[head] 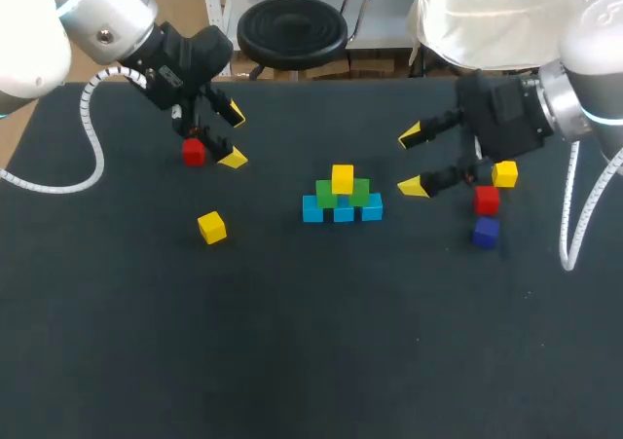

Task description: Place the blue cubes, place green cubes on the blue cubes, place the yellow cubes on the green cubes, then place the red cubes on the yellow cubes, and place purple cube on the red cubes.

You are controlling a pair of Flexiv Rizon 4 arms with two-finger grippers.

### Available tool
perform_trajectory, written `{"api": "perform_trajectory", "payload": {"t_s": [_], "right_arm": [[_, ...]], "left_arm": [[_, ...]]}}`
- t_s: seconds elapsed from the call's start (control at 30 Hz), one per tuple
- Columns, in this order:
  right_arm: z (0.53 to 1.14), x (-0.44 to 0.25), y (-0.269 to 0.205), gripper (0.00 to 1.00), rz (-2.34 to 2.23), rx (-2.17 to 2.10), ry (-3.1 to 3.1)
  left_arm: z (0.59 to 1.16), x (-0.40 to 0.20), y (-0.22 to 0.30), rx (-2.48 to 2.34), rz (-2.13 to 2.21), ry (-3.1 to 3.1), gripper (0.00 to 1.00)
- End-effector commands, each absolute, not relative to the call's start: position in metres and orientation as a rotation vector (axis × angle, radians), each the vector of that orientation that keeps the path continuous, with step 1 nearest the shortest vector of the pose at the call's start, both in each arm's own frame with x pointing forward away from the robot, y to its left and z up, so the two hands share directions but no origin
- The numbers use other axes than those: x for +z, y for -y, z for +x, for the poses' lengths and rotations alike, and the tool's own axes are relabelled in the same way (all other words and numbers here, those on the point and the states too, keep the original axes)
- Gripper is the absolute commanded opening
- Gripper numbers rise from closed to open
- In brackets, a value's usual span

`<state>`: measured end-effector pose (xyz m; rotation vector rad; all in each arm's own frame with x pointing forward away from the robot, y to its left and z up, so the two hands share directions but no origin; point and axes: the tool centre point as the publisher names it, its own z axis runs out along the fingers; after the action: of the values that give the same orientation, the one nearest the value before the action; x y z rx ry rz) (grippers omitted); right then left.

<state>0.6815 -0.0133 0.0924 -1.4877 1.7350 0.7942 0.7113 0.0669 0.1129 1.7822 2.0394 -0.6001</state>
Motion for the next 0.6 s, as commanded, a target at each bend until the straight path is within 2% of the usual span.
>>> {"api": "perform_trajectory", "payload": {"t_s": [0.03, 0.6], "right_arm": [[0.669, 0.098, 0.044, 1.00, -1.444, 0.764, -1.727], [0.660, 0.113, 0.131, 1.00, -1.432, 0.732, -1.880]], "left_arm": [[0.711, 0.113, -0.068, -0.601, 1.783, -2.037, 1.00], [0.711, 0.113, -0.068, -0.601, 1.783, -2.037, 1.00]]}}
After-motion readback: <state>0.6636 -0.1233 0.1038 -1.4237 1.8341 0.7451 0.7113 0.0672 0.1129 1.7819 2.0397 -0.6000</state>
